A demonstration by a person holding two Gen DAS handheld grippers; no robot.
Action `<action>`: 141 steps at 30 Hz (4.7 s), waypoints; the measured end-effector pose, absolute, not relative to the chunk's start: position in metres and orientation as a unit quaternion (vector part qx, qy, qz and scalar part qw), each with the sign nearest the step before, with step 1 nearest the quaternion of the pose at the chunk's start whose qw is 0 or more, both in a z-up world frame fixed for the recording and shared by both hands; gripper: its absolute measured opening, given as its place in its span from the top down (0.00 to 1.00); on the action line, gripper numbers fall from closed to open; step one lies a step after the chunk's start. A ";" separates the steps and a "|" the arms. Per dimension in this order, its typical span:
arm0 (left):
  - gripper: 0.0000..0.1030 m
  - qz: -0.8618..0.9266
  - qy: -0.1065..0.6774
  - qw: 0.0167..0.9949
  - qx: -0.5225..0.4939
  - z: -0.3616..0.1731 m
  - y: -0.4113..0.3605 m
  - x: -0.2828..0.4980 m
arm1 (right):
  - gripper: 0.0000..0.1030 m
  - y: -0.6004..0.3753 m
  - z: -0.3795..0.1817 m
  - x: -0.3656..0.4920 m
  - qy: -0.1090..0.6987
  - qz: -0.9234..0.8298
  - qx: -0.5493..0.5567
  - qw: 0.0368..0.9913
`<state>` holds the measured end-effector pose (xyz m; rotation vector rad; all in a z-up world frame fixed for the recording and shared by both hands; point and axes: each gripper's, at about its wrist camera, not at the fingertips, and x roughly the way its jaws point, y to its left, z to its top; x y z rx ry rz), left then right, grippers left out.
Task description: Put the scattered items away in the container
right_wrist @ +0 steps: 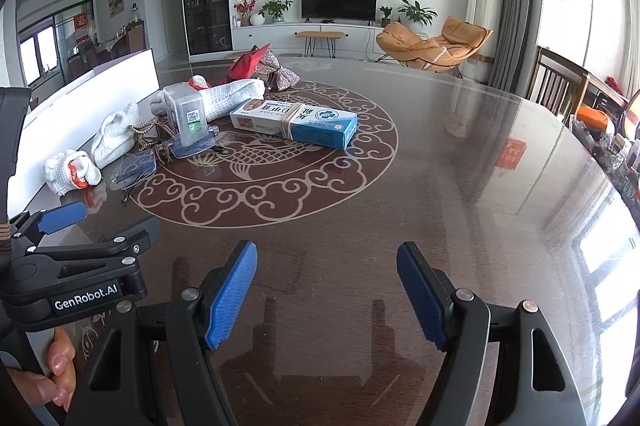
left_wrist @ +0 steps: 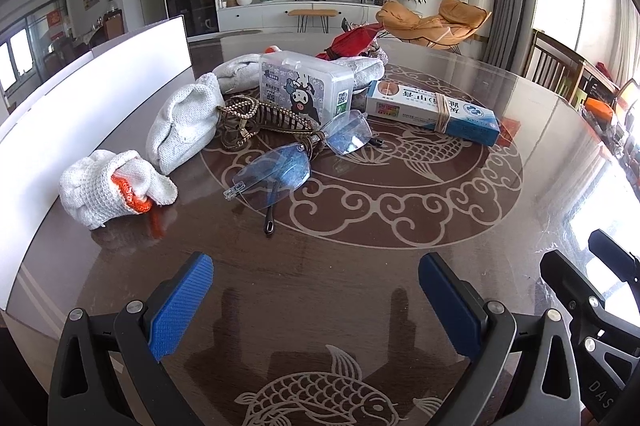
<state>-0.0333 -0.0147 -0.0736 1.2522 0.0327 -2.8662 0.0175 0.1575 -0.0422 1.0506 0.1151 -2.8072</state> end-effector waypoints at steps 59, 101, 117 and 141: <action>0.00 -0.902 0.013 0.010 0.430 -0.082 -0.016 -0.041 | 0.28 0.158 -0.042 0.019 0.038 -0.933 0.350 0.077; 0.00 -0.895 0.014 0.028 0.444 -0.086 -0.015 -0.041 | 0.28 0.159 -0.047 0.012 0.028 -0.926 0.368 0.076; 0.00 -0.896 0.014 0.028 0.444 -0.087 -0.015 -0.041 | 0.28 0.157 -0.049 0.011 0.034 -0.925 0.371 0.073; 0.00 -0.886 -0.041 -0.037 0.460 -0.077 -0.066 0.004 | 0.28 0.154 -0.049 0.010 0.039 -0.923 0.374 0.075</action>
